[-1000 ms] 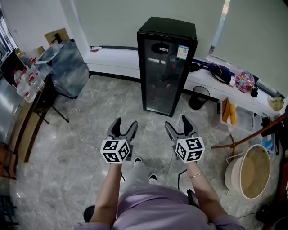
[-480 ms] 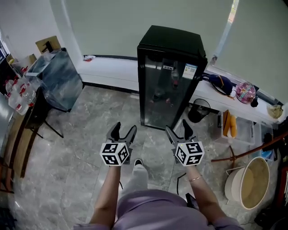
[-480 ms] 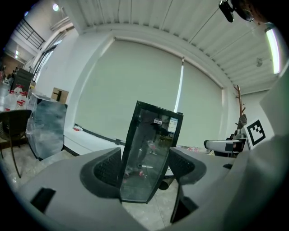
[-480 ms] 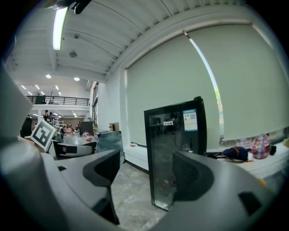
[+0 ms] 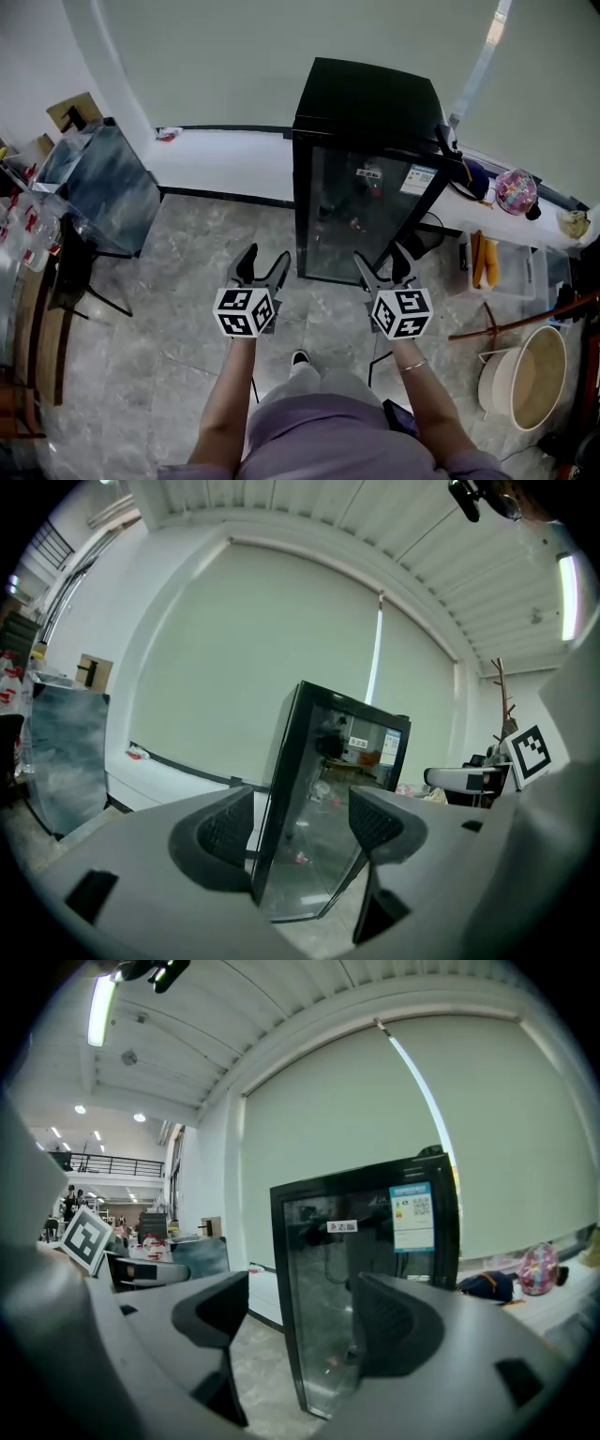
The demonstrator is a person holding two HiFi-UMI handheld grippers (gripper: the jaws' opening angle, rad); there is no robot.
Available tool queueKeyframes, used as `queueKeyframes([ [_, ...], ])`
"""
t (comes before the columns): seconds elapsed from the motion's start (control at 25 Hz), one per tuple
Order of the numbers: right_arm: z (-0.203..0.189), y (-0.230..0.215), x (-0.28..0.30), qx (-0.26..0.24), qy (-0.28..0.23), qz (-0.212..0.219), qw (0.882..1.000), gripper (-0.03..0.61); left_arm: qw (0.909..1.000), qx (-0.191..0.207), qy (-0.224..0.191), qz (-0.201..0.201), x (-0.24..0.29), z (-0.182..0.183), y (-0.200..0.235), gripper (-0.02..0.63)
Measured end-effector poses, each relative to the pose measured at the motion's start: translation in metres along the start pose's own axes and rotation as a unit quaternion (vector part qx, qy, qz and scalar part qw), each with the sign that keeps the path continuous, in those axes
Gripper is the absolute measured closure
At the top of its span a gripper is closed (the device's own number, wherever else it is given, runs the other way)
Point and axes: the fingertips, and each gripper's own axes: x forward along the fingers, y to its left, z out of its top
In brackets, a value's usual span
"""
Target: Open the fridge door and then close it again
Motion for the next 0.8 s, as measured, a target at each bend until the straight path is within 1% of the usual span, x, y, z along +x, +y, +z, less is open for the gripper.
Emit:
queueKeyframes([
  [0.24,0.002,-0.017,0.034,0.002,0.007,-0.017,1.000,0.224,0.9999,0.003,0.007,-0.015,0.044,0.007,0.019,0.303],
  [0.6,-0.012,-0.034,0.075,0.019,0.028,-0.009,0.999,0.232,0.9996,0.002,0.018,-0.020,0.102,0.011,0.040,0.302],
  [0.8,-0.021,-0.046,0.092,0.025,0.043,-0.012,0.999,0.232,0.9991,0.003,0.026,-0.032,0.137,0.010,0.046,0.302],
])
